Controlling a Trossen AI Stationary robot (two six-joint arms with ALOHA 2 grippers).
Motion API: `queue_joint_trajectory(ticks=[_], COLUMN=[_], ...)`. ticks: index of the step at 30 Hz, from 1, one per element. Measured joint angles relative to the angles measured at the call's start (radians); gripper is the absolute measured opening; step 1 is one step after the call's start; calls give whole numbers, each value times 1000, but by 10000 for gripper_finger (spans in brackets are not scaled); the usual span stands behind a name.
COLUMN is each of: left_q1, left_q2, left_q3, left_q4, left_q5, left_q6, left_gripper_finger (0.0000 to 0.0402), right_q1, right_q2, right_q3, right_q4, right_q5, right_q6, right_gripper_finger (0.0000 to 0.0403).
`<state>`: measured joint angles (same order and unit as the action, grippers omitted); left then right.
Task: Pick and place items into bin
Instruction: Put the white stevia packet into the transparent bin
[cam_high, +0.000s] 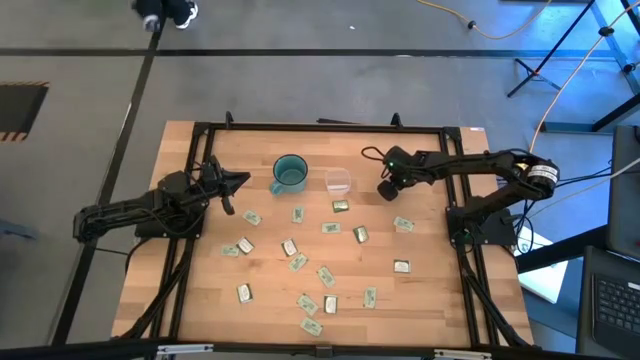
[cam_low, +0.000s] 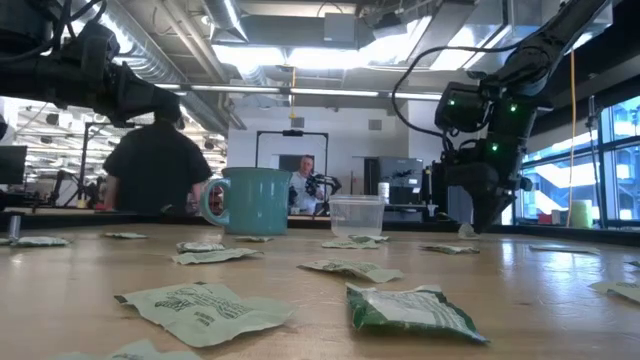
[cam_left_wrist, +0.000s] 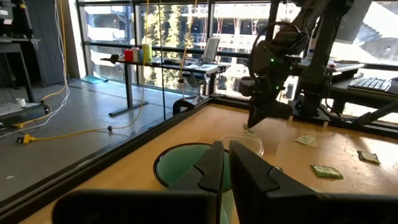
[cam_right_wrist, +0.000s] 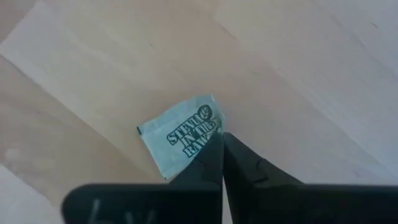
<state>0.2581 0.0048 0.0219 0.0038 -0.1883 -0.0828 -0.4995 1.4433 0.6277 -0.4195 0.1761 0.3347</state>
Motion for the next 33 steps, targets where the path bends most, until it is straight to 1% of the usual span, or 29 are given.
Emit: queue_joint_trajectory(ticks=[17, 24, 28, 33], left_q1=[0, 0, 0, 0], left_q2=[0, 0, 0, 0], left_q3=[0, 0, 0, 0], left_q4=[0, 0, 0, 0], left_q5=[0, 0, 0, 0], left_q6=[0, 0, 0, 0], left_gripper_finger=[19, 19, 19, 19], right_q1=[0, 29, 78, 161], right_q2=[-2, -3, -3, -4], right_q3=[14, 128, 220, 331], right_q4=[-5, -89, -108, -85], right_q5=[4, 7, 6, 6], right_q6=[-43, -80, -109, -162], right_gripper_finger=[2, 1, 1, 0])
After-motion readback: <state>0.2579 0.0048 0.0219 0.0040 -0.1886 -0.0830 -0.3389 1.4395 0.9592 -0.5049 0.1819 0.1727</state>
